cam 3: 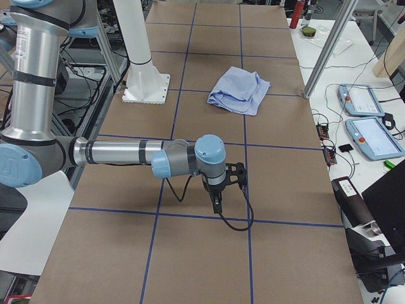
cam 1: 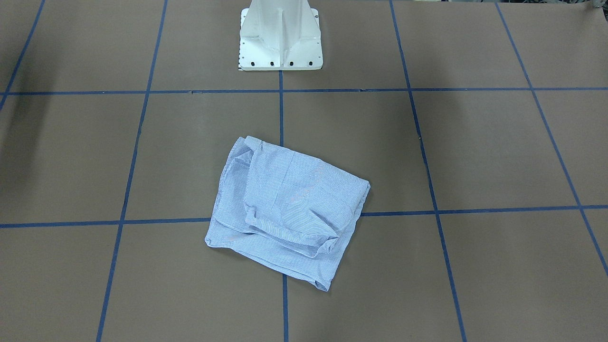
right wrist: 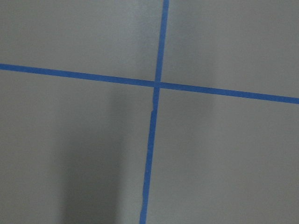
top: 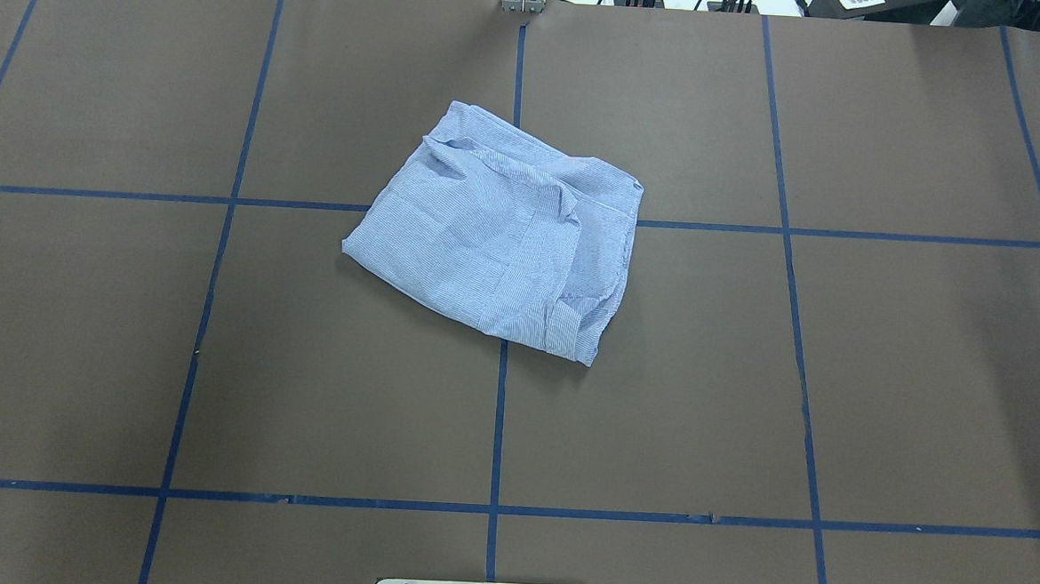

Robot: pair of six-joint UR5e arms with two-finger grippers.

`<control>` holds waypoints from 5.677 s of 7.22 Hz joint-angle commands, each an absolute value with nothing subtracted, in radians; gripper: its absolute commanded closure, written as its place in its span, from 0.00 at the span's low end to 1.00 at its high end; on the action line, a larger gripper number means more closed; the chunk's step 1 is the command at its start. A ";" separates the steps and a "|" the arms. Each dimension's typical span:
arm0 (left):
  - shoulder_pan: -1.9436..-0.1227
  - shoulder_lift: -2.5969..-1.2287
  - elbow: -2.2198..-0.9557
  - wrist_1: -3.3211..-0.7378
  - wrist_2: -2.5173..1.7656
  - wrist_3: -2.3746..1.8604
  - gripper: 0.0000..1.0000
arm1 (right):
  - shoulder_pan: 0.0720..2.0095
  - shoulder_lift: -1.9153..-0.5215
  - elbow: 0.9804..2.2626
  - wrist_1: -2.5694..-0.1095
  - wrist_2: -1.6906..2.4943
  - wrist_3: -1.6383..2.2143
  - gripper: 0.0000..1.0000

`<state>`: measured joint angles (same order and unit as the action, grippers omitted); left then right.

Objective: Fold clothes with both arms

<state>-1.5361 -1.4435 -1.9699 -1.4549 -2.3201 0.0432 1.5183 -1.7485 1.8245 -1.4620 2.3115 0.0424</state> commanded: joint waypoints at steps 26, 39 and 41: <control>-1.546 -1.328 -1.913 -1.491 -2.318 0.052 0.00 | 1.493 -1.819 1.893 -1.559 2.290 0.000 0.00; -1.546 -1.328 -1.917 -1.491 -2.315 0.052 0.00 | 1.493 -1.836 1.895 -1.522 2.385 -0.012 0.00; -1.546 -1.328 -1.919 -1.491 -2.315 0.052 0.00 | 1.494 -1.859 1.876 -1.522 2.385 -0.014 0.00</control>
<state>-1.5463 -1.3284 -1.9174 -1.4910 -2.3148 0.0522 1.4934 -1.8456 1.8845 -1.5225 2.3835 -0.0121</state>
